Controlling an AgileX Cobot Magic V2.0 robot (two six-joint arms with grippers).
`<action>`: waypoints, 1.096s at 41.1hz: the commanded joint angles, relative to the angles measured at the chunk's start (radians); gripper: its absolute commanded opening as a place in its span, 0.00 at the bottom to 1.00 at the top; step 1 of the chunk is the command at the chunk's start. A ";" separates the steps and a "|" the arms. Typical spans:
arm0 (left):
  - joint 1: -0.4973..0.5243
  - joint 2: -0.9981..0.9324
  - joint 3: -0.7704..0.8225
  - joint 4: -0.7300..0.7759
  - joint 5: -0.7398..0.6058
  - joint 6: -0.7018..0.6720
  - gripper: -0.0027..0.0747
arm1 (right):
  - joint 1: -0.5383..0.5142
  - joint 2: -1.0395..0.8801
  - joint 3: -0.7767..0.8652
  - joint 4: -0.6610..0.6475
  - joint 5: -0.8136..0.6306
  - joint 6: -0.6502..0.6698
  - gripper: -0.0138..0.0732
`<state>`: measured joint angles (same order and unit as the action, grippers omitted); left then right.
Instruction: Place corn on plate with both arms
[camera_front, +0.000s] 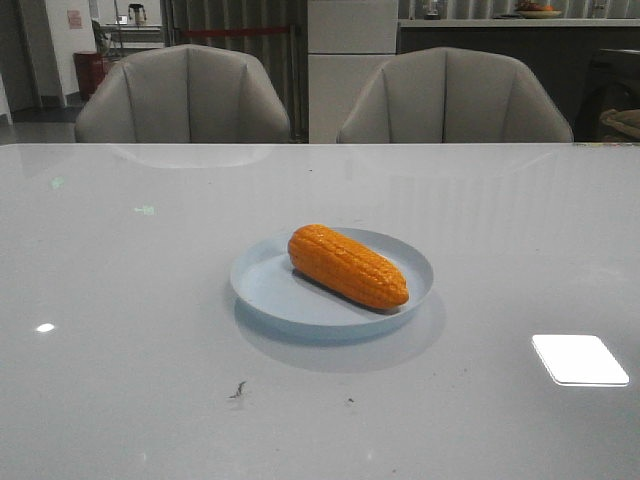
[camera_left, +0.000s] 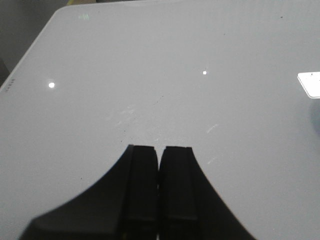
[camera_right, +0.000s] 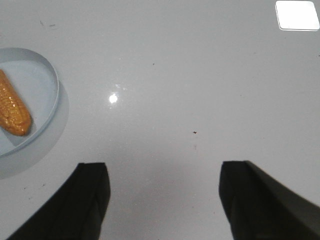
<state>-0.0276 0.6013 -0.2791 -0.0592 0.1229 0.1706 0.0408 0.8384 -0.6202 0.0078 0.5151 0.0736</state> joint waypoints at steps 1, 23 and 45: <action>-0.001 -0.135 0.055 -0.009 -0.074 -0.001 0.16 | -0.006 -0.007 -0.025 0.004 -0.067 -0.009 0.81; 0.001 -0.632 0.290 -0.011 -0.129 -0.001 0.16 | -0.006 -0.007 -0.025 0.004 -0.067 -0.009 0.81; 0.001 -0.631 0.326 -0.011 -0.183 -0.001 0.16 | -0.006 -0.007 -0.025 0.004 -0.071 -0.009 0.81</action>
<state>-0.0276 -0.0059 0.0106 -0.0592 0.0315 0.1708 0.0408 0.8384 -0.6202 0.0078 0.5151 0.0719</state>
